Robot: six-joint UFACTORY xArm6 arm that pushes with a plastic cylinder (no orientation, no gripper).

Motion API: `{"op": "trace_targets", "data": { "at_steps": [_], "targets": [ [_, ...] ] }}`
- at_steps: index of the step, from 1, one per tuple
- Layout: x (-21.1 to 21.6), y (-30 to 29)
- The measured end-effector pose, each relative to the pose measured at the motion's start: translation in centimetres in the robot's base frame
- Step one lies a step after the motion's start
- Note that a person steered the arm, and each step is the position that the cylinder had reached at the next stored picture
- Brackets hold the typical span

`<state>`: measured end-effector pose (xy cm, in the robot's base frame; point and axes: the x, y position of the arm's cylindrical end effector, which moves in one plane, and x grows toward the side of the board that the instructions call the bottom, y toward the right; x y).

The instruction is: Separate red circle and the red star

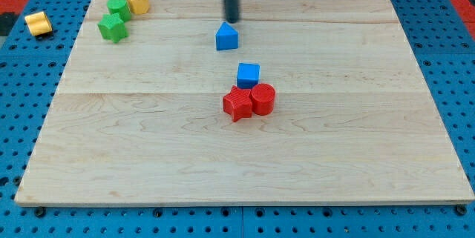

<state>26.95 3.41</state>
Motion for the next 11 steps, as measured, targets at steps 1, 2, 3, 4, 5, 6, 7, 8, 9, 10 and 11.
{"op": "trace_targets", "data": {
  "at_steps": [1,2,3,4,5,6,7,8,9,10,11],
  "targets": [
    [6.2,-1.0],
    [4.7,-9.7],
    [0.6,-18.3],
    [2.2,-13.6],
    [2.3,-10.7],
    [2.3,-9.4],
    [2.5,-9.5],
    [3.1,-10.1],
    [3.1,-11.1],
    [3.1,-11.3],
    [3.1,-11.6]
  ]
}}
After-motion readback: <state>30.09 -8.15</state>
